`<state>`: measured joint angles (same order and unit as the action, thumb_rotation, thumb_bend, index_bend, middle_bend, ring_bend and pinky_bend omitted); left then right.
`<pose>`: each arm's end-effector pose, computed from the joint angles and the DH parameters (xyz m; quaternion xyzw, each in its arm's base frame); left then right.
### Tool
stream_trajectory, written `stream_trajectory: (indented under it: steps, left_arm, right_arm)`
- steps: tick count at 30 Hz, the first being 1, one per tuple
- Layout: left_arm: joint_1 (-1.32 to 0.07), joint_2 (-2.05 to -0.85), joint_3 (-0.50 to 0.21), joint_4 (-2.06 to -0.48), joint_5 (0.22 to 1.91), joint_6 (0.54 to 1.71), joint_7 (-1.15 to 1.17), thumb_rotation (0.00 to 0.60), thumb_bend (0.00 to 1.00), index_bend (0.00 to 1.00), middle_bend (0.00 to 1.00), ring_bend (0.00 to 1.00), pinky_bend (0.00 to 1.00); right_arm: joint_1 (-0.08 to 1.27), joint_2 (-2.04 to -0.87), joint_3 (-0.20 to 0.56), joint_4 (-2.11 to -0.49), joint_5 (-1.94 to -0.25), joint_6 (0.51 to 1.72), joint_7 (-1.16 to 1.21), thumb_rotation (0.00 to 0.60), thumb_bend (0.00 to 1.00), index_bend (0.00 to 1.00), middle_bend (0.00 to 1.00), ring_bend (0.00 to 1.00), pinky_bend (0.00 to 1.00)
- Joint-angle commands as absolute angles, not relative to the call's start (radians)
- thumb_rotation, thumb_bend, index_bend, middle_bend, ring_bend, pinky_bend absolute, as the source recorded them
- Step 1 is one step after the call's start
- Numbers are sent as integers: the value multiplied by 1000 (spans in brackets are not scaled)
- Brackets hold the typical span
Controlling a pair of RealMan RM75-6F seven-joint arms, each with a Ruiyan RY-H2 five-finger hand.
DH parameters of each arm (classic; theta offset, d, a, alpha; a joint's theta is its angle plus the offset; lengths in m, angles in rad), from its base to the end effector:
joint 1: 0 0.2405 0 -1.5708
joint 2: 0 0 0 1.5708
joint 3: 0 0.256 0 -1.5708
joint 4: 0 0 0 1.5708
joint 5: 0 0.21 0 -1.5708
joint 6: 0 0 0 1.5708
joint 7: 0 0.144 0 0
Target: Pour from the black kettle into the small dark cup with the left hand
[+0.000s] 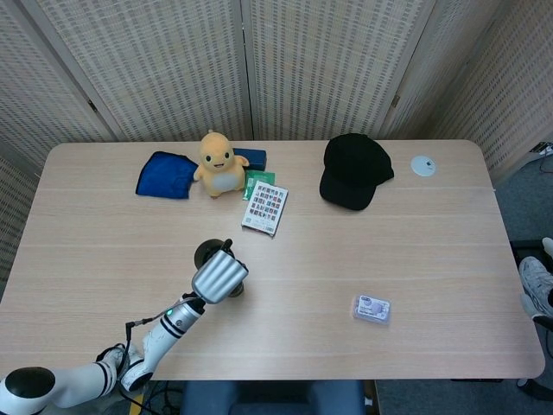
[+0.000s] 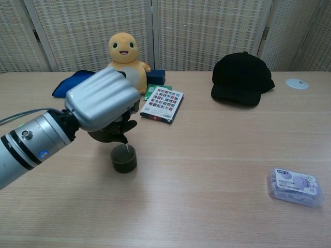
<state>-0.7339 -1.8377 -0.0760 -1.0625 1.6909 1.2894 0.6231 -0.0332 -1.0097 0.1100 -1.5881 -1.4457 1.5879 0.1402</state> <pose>-0.1147 0.3110 -0.0630 -0.7827 0.0262 -0.4134 0.4646 -0.3358 -0.1537 0.2228 0.5219 -0.3767 0.4009 0.6519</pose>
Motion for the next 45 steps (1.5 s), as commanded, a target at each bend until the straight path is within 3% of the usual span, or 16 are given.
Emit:
stream_trajectory:
  steps: [1, 6, 45]
  left_arm:
    - [-736, -1840, -74, -1057, 1695, 1291, 626, 575, 354, 1000, 1000, 963, 480]
    - [-738, -1843, -73, -1051, 1698, 1291, 629, 599, 353, 1000, 1000, 963, 480]
    - [-741, -1851, -73, -1039, 1699, 1287, 639, 600, 353, 1000, 1000, 963, 480]
  right_arm:
    - [-33, -1010, 110, -1587, -1445, 1587, 141, 600, 244, 105, 201, 143, 175]
    - [-33, -1012, 111, -1583, -1444, 1586, 145, 600, 244, 105, 200, 143, 175]
    - [-37, -1013, 114, -1577, -1444, 1588, 153, 600, 244, 105, 200, 143, 175]
